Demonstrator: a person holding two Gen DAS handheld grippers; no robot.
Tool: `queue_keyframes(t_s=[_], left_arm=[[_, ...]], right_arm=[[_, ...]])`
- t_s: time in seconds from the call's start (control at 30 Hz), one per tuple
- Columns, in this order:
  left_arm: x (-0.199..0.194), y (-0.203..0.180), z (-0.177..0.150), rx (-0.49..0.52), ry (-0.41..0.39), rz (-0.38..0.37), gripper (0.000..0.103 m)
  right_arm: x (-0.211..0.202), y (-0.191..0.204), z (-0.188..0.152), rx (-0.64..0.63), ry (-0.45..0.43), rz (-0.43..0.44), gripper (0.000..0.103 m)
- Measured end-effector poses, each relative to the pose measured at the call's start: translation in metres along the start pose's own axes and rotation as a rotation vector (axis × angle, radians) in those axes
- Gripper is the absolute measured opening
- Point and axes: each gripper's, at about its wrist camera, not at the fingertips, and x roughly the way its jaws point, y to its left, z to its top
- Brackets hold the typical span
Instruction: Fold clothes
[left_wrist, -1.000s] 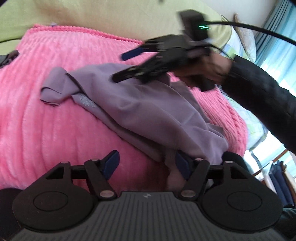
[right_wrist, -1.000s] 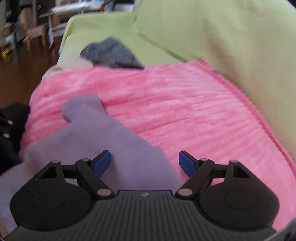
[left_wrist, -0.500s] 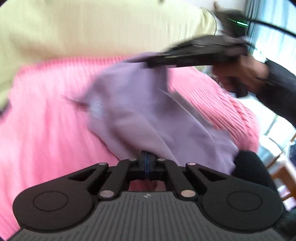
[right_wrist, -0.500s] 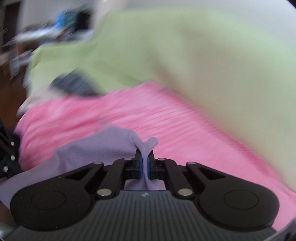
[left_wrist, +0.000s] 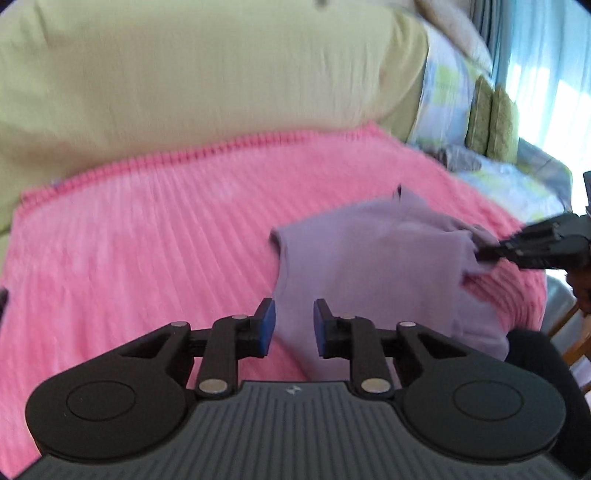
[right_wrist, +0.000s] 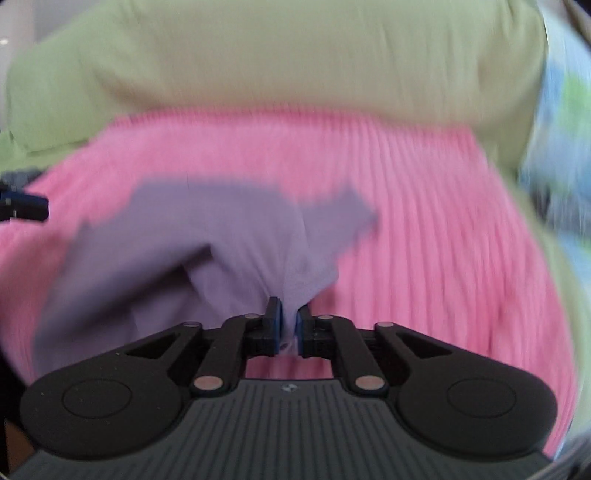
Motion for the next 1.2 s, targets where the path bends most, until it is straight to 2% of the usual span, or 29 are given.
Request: queue_keyframes(t_s=[0.07,0.17,0.2,0.23,0.27,0.33,0.4,0.53,0.6,0.63,0.73,0.77,0.8,0.9,1.07,1.13,1.17,1.2], left_arm=[[0.012,0.0,0.01,0.012,-0.006,-0.006,0.054],[0.033,0.007,0.024,0.047,-0.028,-0.036,0.061],[0.049,0.011,0.033,0.057,-0.027,-0.055,0.061],[0.061,0.014,0.039,0.058,-0.018,-0.067,0.061],[0.073,0.016,0.044,0.06,-0.008,-0.08,0.061],[0.092,0.016,0.054,0.061,0.007,-0.109,0.061],[0.109,0.014,0.058,0.073,0.031,-0.14,0.061],[0.138,0.007,0.059,0.118,0.082,-0.196,0.059],[0.135,0.001,0.053,0.159,0.067,-0.203,0.039],[0.131,0.001,0.052,0.163,0.064,-0.215,0.014],[0.11,-0.004,0.047,0.191,0.001,-0.197,0.01],[0.103,-0.005,0.046,0.186,-0.009,-0.205,0.009],[0.089,-0.007,0.044,0.166,-0.029,-0.244,0.009],[0.067,-0.015,0.036,0.174,-0.025,-0.362,0.009],[0.052,-0.048,0.007,0.297,0.089,-0.421,0.01],[0.05,-0.057,-0.004,0.329,0.131,-0.448,0.014],[0.048,-0.059,-0.008,0.342,0.142,-0.467,0.022],[0.043,-0.058,-0.011,0.353,0.138,-0.472,0.025]], right_arm=[[-0.01,-0.012,-0.003,0.08,-0.045,0.031,0.018],[-0.027,-0.029,0.001,0.218,-0.163,0.083,0.028],[-0.031,-0.04,0.004,0.299,-0.217,0.109,0.034],[-0.03,-0.046,0.007,0.329,-0.235,0.119,0.037],[-0.024,-0.051,0.011,0.336,-0.232,0.132,0.042],[-0.007,-0.064,0.022,0.339,-0.201,0.172,0.045],[0.015,-0.07,0.029,0.317,-0.14,0.231,0.049],[0.052,-0.075,0.038,0.276,-0.06,0.336,0.051],[0.062,-0.074,0.038,0.267,-0.054,0.347,0.051],[0.065,-0.077,0.039,0.287,-0.073,0.34,0.051],[0.068,-0.091,0.043,0.356,-0.139,0.296,0.057],[0.071,-0.093,0.045,0.358,-0.142,0.284,0.06],[0.073,-0.097,0.048,0.355,-0.148,0.255,0.061],[0.087,-0.103,0.056,0.337,-0.141,0.234,0.061],[0.109,-0.107,0.06,0.352,-0.132,0.275,0.062],[0.113,-0.109,0.061,0.368,-0.141,0.283,0.053],[0.114,-0.11,0.061,0.381,-0.145,0.281,0.042],[0.114,-0.112,0.061,0.394,-0.147,0.279,0.026]])
